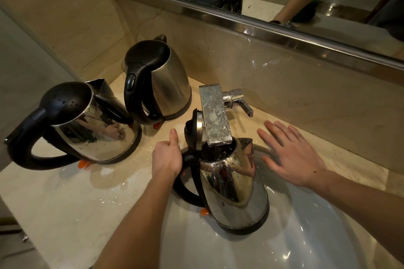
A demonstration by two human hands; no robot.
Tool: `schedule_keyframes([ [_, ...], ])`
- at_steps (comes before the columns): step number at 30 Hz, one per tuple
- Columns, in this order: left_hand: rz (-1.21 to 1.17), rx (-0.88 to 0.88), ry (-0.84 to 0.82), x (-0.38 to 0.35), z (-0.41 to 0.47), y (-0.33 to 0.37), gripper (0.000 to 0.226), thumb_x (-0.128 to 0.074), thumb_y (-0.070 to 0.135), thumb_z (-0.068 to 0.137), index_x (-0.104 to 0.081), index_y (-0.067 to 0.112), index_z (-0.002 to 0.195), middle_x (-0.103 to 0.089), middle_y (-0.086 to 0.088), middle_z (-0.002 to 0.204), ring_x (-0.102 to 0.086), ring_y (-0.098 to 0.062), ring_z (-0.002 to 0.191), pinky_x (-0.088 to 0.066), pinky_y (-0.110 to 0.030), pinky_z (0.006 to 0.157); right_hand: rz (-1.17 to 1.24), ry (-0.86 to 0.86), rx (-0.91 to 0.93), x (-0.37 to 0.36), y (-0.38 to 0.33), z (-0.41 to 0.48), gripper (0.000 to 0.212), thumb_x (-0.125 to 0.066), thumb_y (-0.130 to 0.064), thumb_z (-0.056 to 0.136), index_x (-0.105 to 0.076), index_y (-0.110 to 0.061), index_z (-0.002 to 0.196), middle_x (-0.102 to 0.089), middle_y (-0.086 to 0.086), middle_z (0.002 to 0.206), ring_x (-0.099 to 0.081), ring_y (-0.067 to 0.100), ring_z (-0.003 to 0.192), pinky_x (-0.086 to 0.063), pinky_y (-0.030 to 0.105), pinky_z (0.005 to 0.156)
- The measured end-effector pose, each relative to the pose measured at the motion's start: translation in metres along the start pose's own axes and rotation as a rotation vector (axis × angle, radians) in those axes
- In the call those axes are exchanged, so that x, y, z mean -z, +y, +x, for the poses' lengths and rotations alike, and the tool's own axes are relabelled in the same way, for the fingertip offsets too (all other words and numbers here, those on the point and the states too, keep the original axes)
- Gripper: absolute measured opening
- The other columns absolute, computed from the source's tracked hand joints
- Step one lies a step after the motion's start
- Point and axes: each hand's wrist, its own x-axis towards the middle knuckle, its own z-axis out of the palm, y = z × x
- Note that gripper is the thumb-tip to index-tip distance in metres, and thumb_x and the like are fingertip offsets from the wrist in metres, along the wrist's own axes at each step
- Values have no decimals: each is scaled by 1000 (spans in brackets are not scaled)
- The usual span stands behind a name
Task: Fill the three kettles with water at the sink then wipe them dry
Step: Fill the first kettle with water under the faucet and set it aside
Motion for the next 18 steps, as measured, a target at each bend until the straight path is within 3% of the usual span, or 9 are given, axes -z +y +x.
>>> schedule_keyframes([
  [7,11,-3,5,0,1,-1,58,-29,51,104,-39,11,64,-44,-8,63,-44,-20,60,-35,-33,59,-7,12,3,-2,1,0,69,-21,-62,95,-19,-26,154,-24,7,160,-22,26,147,-13,44,116],
  [12,17,-8,0,0,1,-1,57,-29,51,104,-37,12,63,-42,-7,62,-42,-19,58,-34,-32,57,-10,6,3,-2,1,0,70,-18,-62,95,-18,-27,155,-22,6,161,-20,25,148,-12,44,116],
  [18,13,-5,0,1,1,-1,57,-29,51,104,-38,12,64,-43,-6,62,-42,-20,59,-34,-34,59,-2,4,5,-2,1,1,74,-3,-67,93,-13,-28,155,-15,4,163,-14,24,149,-10,44,117],
])
